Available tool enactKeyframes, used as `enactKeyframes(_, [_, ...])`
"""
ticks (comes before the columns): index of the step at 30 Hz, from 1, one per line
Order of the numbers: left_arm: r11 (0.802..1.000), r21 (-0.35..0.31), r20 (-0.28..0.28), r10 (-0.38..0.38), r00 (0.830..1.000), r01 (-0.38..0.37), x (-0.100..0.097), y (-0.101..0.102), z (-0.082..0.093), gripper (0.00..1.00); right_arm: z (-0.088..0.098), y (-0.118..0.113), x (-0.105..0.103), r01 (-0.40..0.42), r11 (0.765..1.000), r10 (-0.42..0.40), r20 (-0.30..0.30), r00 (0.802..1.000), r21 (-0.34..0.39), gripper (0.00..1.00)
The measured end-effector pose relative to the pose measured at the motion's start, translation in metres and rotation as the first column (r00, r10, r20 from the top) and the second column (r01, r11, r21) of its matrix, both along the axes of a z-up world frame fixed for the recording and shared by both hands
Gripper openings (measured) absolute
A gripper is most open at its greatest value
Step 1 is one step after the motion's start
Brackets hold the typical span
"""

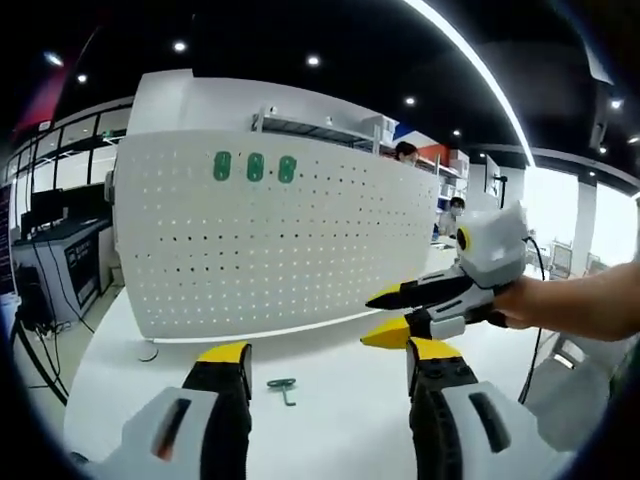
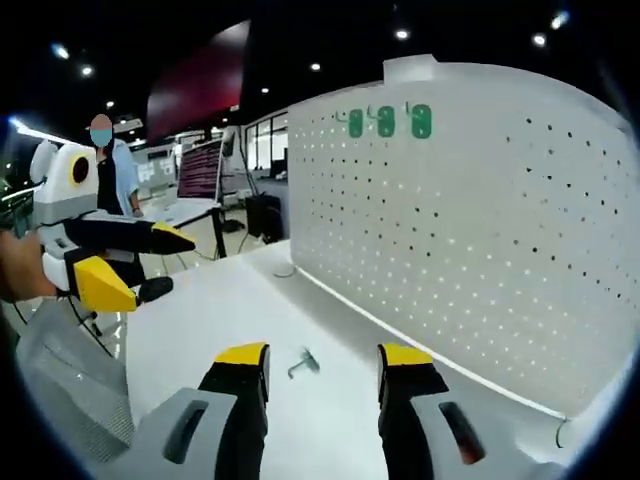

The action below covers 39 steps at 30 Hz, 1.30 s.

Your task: Insert the hook assembly into the mounting plate slot until the hook locks in place.

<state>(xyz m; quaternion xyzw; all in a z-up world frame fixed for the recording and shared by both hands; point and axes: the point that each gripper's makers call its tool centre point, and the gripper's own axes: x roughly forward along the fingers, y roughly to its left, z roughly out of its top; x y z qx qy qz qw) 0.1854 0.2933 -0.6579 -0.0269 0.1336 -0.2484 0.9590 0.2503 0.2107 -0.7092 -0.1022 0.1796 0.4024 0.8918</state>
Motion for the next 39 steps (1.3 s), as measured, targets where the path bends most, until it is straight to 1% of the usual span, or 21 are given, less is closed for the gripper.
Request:
enactKeyframes(6, [1.0, 0.001, -0.004, 0.002, 1.0, -0.002, 0.002, 0.001, -0.001, 0.64, -0.019, 0.009, 0.009, -0.029, 0.999, 0.029, -0.023, 0.999, -0.024, 0.37])
enactKeyframes(15, [1.0, 0.002, -0.022, 0.0, 1.0, 0.0, 0.006, -0.001, -0.01, 0.64, -0.051, 0.023, 0.021, -0.071, 0.996, 0.066, -0.086, 0.994, -0.057, 0.31])
enactKeyframes(23, [1.0, 0.006, -0.045, 0.0, 0.999, 0.0, 0.01, -0.001, -0.019, 0.64, -0.071, 0.034, 0.03, -0.101, 0.992, 0.092, -0.117, 0.989, -0.077, 0.29])
enactKeyframes(28, [1.0, 0.014, -0.059, -0.001, 0.998, 0.002, 0.013, 0.0, -0.024, 0.64, -0.086, 0.039, 0.035, -0.121, 0.988, 0.107, -0.138, 0.985, -0.095, 0.25])
enactKeyframes(39, [1.0, 0.016, -0.086, -0.002, 0.996, 0.003, 0.019, -0.001, -0.035, 0.64, -0.109, 0.048, 0.043, -0.163, 0.979, 0.143, -0.161, 0.977, -0.121, 0.18])
